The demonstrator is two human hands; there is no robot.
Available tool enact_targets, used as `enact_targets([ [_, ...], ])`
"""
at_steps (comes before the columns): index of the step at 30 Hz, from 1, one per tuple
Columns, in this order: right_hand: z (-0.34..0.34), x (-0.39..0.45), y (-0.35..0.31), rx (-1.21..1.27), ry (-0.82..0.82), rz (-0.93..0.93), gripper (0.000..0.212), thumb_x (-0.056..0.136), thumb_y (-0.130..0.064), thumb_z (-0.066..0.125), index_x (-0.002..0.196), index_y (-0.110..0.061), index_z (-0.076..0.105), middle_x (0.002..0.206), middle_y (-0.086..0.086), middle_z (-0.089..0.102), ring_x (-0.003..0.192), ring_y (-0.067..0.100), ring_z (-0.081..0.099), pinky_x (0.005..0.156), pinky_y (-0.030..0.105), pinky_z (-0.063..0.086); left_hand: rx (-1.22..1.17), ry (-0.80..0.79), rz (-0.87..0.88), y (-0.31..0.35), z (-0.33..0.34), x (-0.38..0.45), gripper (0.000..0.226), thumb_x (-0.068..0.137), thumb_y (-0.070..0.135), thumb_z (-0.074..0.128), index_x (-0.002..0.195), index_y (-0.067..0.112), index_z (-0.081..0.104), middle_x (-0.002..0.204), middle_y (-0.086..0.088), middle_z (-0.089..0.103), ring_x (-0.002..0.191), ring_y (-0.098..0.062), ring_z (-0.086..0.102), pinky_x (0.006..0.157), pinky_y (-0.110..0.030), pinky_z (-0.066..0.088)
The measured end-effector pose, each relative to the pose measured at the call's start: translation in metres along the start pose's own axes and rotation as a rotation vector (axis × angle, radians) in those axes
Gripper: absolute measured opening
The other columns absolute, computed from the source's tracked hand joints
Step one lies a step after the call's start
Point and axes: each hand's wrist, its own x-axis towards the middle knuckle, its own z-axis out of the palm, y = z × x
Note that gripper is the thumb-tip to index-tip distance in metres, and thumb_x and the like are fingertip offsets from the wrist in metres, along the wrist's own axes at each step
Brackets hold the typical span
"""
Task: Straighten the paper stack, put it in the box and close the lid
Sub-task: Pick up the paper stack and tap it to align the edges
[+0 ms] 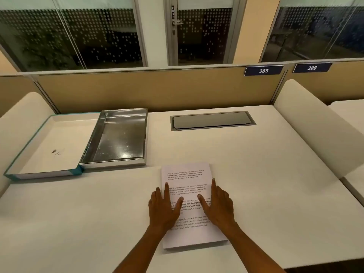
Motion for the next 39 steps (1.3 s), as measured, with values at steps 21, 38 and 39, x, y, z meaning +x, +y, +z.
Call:
enact_targets([
  [21, -0.025, 0.049, -0.011, 0.432, -0.079, 0.477, 0.057, 0.092, -0.049, 0.047, 0.113, 0.002, 0.058, 0.099, 0.013, 0.063, 0.09, 0.028, 0.062, 0.084, 0.038, 0.054, -0.792, 0.05, -0.665, 0.046, -0.034, 0.032, 0.066, 0.089, 0.057, 0.05, 0.129, 0.007, 0.036, 0.123, -0.023, 0.056, 0.108, -0.04, 0.059, 0.094, -0.054, 0.052],
  [38, -0.031, 0.052, -0.015, 0.725, -0.177, 0.514, 0.044, 0.089, -0.047, 0.051, 0.113, -0.01, 0.055, 0.096, 0.003, 0.061, 0.085, 0.02, 0.06, 0.069, 0.03, 0.048, -0.981, -0.095, -0.618, 0.042, -0.04, 0.032, 0.038, 0.088, 0.018, 0.063, 0.12, 0.006, 0.046, 0.108, -0.015, 0.062, 0.08, -0.027, 0.064, 0.054, -0.033, 0.054],
  [39, -0.03, 0.051, -0.014, 0.738, -0.17, 0.507, 0.039, 0.089, -0.044, 0.052, 0.109, -0.011, 0.056, 0.091, 0.0, 0.06, 0.08, 0.016, 0.058, 0.064, 0.028, 0.046, -0.949, -0.086, -0.603, 0.04, -0.039, 0.031, 0.035, 0.088, 0.014, 0.06, 0.119, 0.006, 0.046, 0.107, -0.014, 0.061, 0.077, -0.025, 0.063, 0.051, -0.031, 0.051],
])
